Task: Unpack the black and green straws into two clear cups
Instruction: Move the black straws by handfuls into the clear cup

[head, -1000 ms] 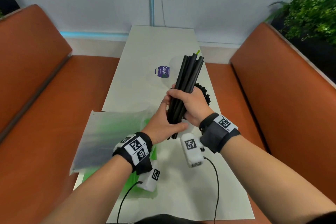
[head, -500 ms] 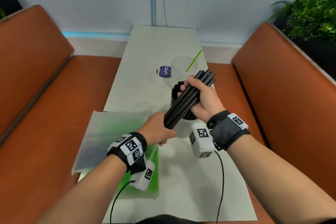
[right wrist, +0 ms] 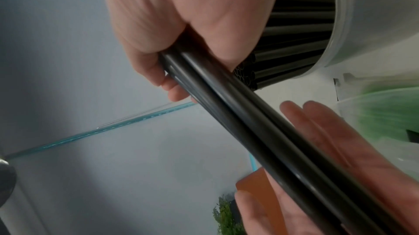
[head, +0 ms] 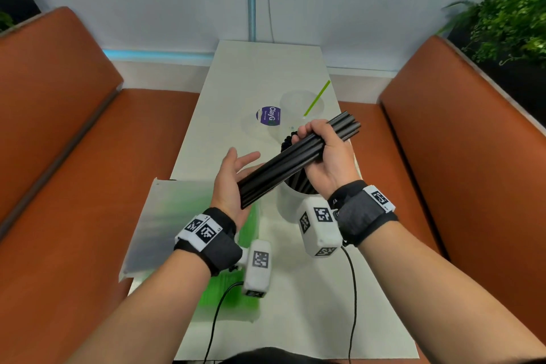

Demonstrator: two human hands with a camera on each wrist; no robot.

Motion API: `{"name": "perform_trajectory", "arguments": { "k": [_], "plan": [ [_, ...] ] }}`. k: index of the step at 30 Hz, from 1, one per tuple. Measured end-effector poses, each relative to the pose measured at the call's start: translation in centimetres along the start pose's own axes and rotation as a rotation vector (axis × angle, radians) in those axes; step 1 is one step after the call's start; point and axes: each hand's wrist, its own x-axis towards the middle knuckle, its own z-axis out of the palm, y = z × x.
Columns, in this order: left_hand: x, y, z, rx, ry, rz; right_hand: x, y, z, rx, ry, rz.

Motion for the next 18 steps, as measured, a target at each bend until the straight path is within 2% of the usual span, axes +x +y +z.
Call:
{"name": "perform_trajectory", "arguments": {
  "k": [4,8,10,13,18],
  "plan": [
    [-0.3,0.0,0.5,0.021,-0.005,0.021,-0.1,-0.2,0.0,-0.003,-0.014,-0.033],
    [-0.2,-0.4,0.5,0.154,-0.065,0.021,0.0,-1.5,-0.4,-0.073,-0.049,-0.042],
    [-0.2,-0.6,0.6,0.312,-0.035,0.03,0.2,-2.6,-0.6,-0.101,-0.04,-0.075],
    [0.4,-1.8,0.5,0.67,-0.034,0.085,0.6,-4.3,-1.3,-0.17,-0.005,-0.144],
    [0.8,-3.2,0.9,1.068,-0.186,0.165,0.5,-5.8,-2.1,-0.332,-0.035,-0.226]
  ]
}}
